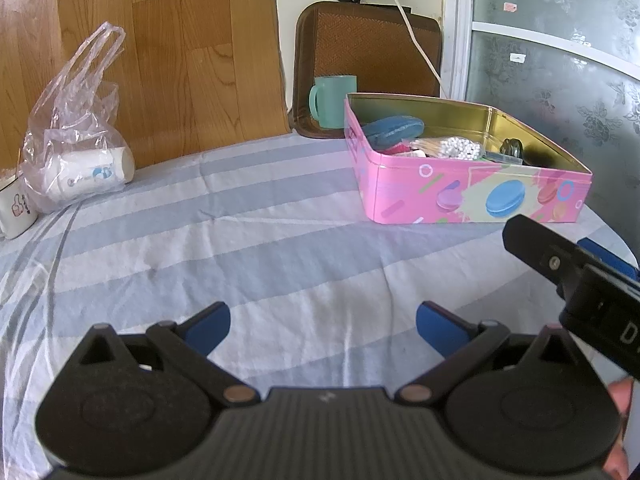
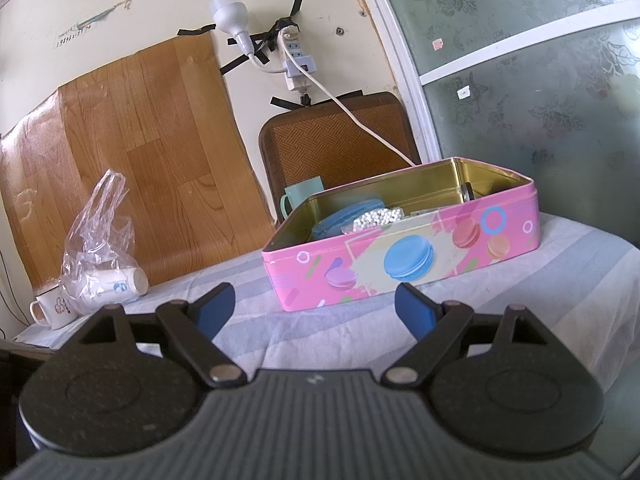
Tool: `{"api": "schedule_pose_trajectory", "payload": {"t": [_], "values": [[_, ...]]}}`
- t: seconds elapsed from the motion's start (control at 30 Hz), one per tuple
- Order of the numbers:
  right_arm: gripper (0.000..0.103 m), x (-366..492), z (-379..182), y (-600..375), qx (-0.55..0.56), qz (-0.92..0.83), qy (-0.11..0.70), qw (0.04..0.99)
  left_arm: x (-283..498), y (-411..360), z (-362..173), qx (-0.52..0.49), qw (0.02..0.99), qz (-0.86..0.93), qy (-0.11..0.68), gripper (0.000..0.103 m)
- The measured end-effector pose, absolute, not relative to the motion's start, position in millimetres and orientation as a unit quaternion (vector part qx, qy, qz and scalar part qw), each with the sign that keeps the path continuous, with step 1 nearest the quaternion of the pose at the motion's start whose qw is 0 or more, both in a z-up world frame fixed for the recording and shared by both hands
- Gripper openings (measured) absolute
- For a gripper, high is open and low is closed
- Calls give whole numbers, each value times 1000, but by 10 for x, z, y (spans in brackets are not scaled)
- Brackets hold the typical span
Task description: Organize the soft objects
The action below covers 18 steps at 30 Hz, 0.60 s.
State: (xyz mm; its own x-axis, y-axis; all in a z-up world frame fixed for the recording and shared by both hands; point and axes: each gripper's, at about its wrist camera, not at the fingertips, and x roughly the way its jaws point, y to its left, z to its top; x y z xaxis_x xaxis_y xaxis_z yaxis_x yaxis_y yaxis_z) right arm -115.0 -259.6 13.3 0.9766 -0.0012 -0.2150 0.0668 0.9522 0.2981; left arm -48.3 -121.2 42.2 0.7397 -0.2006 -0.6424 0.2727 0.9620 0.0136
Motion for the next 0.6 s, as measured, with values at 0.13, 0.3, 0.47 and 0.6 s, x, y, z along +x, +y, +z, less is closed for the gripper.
{"api": "schedule_pose_trajectory", "payload": {"t": [0.13, 0.3, 0.47, 0.6], "values": [[89, -1150, 134, -2595, 153, -17, 107, 982, -470, -1212, 406, 53, 930, -127, 341, 103], [89, -1147, 125, -2600, 153, -17, 107, 982, -457, -1208, 390, 49, 928, -129, 345, 103], [89, -1145, 129, -2601, 153, -16, 107, 982, -466, -1171, 387, 35, 928, -146, 340, 103], [89, -1144, 123, -2602, 152, -16, 108, 982, -457, -1175, 386, 34, 928, -144, 341, 103]]}}
